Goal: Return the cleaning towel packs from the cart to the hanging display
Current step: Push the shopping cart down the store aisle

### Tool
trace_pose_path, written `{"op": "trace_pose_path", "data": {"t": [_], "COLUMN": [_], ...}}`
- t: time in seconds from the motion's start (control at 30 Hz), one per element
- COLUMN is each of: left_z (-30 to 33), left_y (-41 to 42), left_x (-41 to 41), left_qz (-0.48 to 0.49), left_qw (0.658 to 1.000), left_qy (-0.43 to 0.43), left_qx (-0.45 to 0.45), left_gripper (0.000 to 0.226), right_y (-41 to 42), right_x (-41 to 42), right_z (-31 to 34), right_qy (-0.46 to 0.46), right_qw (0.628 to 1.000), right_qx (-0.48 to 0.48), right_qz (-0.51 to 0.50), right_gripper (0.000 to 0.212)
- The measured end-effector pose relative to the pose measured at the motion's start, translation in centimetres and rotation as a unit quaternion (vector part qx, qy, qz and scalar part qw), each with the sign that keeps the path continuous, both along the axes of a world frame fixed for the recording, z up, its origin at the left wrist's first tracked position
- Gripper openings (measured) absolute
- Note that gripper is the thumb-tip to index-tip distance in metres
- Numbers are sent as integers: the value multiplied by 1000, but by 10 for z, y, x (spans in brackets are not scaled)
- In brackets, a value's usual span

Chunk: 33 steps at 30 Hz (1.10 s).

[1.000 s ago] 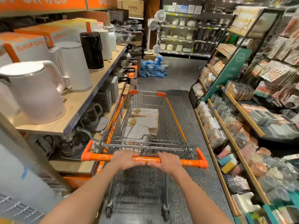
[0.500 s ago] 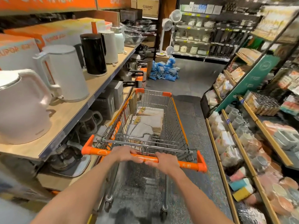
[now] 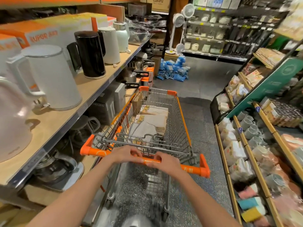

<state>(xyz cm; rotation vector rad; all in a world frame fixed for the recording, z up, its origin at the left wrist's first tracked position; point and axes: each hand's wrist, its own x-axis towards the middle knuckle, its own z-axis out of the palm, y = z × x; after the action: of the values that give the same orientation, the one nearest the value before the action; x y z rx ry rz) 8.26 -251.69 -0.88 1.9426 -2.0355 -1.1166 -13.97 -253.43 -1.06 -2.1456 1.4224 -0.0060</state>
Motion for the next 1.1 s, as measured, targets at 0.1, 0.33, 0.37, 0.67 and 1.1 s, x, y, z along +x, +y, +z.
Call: {"op": "trace_pose_path", "data": {"t": [0.1, 0.33, 0.37, 0.67, 1.1], "left_z": [-3, -14, -14, -29, -22], "left_y": [-15, -87, -96, -149, -190], "left_x": [-3, -43, -47, -72, -91], "left_qz": [39, 142, 140, 144, 254], "left_qw": [992, 967, 965, 972, 958], "left_qy": [122, 64, 33, 81, -88], "left_qx": [-10, -200, -220, -165, -97], "left_gripper": [36, 17, 19, 14, 25], "right_y": [-14, -53, -60, -146, -229], "right_x": [-1, -2, -4, -37, -72], "right_z": [2, -9, -10, -20, -46], "right_qy": [-88, -192, -212, -169, -120], "right_qw": [994, 970, 967, 976, 987], "right_qx": [55, 148, 141, -8, 24], "right_qz": [-17, -9, -21, -140, -105], "right_gripper": [40, 33, 29, 27, 33]}}
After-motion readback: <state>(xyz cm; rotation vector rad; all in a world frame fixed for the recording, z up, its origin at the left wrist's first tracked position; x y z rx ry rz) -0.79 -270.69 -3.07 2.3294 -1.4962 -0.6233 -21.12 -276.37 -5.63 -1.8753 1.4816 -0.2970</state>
